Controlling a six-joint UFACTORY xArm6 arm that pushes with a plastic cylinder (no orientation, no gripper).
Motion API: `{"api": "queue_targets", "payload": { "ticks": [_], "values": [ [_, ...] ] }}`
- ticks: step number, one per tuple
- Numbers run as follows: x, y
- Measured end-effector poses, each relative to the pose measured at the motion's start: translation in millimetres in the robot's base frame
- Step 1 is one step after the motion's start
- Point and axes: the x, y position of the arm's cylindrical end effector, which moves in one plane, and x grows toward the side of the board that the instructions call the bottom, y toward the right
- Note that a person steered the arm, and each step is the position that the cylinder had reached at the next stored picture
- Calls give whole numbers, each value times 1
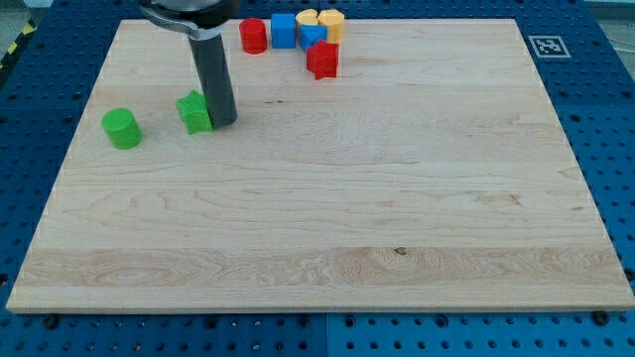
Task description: Place the arm diagonally in between the green star and red circle
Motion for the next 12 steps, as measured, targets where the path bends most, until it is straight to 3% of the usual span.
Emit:
{"api": "queue_targets", "payload": {
  "ticks": [2, 7, 11, 12],
  "values": [
    [0, -39],
    [-25, -58],
    [-99, -53],
    [-99, -53]
  ]
}}
